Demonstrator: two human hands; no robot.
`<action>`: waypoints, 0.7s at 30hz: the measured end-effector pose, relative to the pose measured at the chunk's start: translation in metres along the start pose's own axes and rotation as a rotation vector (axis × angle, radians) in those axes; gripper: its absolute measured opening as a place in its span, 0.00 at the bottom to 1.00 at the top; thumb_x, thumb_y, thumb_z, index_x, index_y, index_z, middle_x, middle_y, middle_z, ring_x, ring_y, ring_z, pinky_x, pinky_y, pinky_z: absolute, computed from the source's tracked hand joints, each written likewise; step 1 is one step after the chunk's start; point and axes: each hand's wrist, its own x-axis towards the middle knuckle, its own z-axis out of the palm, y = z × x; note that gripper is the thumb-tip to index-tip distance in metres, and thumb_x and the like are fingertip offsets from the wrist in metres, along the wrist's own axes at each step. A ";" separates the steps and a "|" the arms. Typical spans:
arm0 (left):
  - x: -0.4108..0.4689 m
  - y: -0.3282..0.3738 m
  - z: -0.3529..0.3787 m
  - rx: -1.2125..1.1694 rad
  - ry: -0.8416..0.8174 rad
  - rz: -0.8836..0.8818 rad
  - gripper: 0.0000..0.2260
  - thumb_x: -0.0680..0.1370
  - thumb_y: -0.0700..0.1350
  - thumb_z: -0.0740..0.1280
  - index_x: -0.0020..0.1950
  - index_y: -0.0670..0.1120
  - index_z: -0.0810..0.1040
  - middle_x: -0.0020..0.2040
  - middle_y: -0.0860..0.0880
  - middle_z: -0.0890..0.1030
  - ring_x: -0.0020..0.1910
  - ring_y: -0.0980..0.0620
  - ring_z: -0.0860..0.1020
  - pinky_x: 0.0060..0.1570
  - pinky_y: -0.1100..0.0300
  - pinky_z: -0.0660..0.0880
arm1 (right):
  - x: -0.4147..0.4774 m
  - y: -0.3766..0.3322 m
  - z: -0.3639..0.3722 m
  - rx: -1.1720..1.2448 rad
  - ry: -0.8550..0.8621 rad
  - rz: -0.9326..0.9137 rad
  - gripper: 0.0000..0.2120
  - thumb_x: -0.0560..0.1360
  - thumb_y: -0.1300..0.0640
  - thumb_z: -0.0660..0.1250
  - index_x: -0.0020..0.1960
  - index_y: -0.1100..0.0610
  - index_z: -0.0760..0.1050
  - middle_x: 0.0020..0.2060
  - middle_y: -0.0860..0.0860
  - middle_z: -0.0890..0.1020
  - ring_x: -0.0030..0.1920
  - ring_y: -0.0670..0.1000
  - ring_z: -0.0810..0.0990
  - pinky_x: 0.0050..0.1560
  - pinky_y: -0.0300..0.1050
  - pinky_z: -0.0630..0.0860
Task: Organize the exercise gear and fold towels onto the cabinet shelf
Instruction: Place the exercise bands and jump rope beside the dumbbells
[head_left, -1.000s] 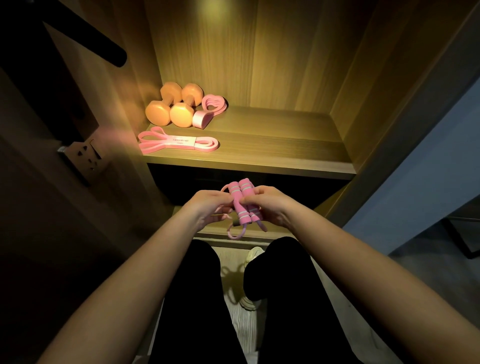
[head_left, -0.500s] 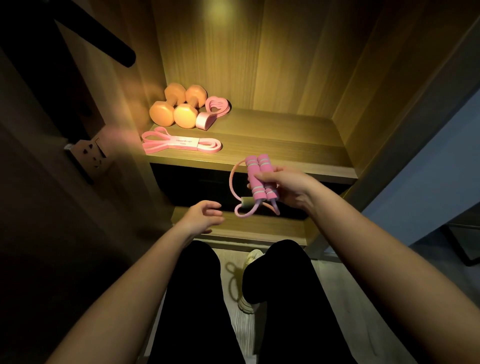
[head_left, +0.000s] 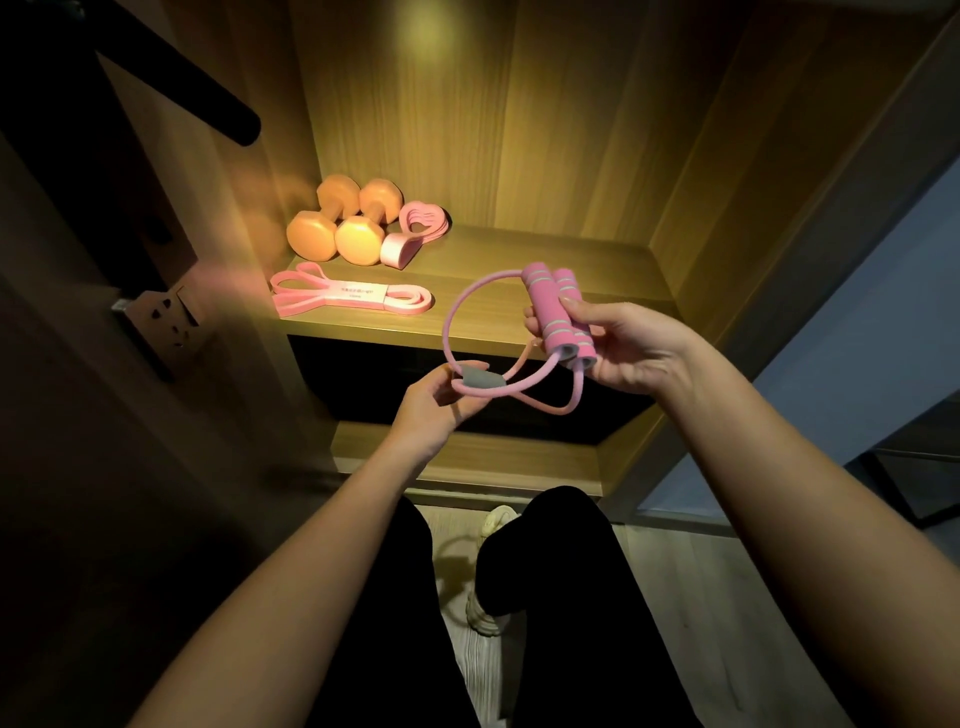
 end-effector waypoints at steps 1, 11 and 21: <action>-0.001 0.002 -0.001 0.002 0.008 0.014 0.12 0.75 0.38 0.71 0.53 0.54 0.80 0.45 0.60 0.84 0.46 0.65 0.80 0.41 0.69 0.76 | 0.001 0.000 -0.005 0.018 0.013 0.000 0.20 0.70 0.63 0.64 0.60 0.70 0.71 0.45 0.61 0.83 0.42 0.54 0.85 0.44 0.46 0.83; 0.016 0.028 -0.053 0.339 0.033 0.065 0.07 0.76 0.44 0.70 0.53 0.50 0.82 0.50 0.54 0.82 0.53 0.58 0.78 0.52 0.61 0.73 | 0.051 0.034 -0.047 -0.110 0.249 0.144 0.10 0.74 0.62 0.68 0.54 0.64 0.73 0.36 0.58 0.84 0.38 0.53 0.83 0.41 0.53 0.82; 0.077 0.060 -0.109 0.795 0.123 0.103 0.12 0.76 0.44 0.72 0.58 0.47 0.80 0.51 0.54 0.81 0.50 0.54 0.78 0.51 0.61 0.73 | 0.151 0.037 -0.001 -0.425 0.259 0.137 0.06 0.75 0.60 0.70 0.50 0.58 0.74 0.40 0.54 0.81 0.39 0.50 0.81 0.39 0.46 0.80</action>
